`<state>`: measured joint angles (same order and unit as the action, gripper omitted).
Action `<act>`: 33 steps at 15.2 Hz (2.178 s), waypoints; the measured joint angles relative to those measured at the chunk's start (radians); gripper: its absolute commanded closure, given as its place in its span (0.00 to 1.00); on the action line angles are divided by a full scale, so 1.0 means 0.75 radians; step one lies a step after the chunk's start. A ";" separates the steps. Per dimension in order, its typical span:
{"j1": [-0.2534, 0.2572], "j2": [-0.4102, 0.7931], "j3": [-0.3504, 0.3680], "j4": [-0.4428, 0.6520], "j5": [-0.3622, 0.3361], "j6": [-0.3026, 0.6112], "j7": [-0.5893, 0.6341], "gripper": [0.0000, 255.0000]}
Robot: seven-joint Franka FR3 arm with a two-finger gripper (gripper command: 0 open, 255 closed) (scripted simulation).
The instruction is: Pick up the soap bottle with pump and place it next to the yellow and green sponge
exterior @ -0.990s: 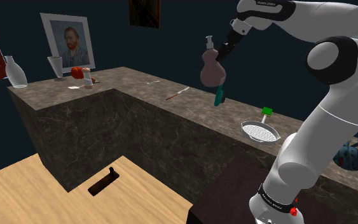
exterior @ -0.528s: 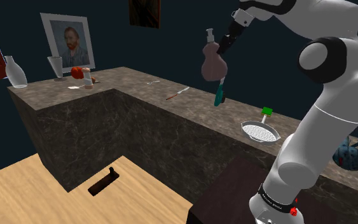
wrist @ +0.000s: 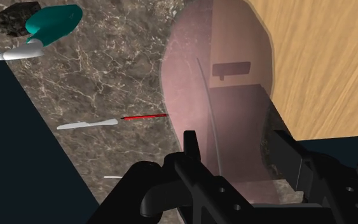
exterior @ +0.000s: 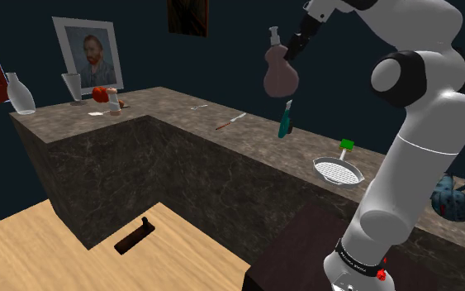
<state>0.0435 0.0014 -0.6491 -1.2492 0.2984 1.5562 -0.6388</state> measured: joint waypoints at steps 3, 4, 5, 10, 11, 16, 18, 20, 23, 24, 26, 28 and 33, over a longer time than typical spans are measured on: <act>-0.020 0.035 -0.018 0.070 0.033 -0.049 -0.015 1.00; -0.029 0.029 -0.026 0.049 0.034 -0.039 -0.036 1.00; -0.032 0.007 -0.030 0.003 0.023 -0.016 -0.055 1.00; -0.065 -0.086 -0.064 -0.234 -0.016 0.117 -0.178 1.00; -0.076 -0.086 -0.079 -0.257 -0.009 0.131 -0.210 1.00; -0.131 -0.077 -0.151 -0.377 0.028 0.212 -0.367 1.00; -0.160 -0.047 -0.189 -0.389 0.063 0.222 -0.441 1.00; -0.179 -0.060 -0.211 -0.463 0.066 0.267 -0.502 1.00; -0.224 0.004 -0.265 -0.480 0.132 0.286 -0.620 1.00; -0.245 0.033 -0.285 -0.485 0.161 0.292 -0.667 1.00; -0.284 0.092 -0.312 -0.484 0.219 0.298 -0.748 1.00; -0.332 0.146 -0.336 -0.491 0.275 0.303 -0.835 1.00; -0.475 0.320 -0.355 -0.454 0.429 0.293 -1.026 1.00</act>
<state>-0.3126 0.2414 -0.9156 -1.5900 0.6203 1.7757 -1.4087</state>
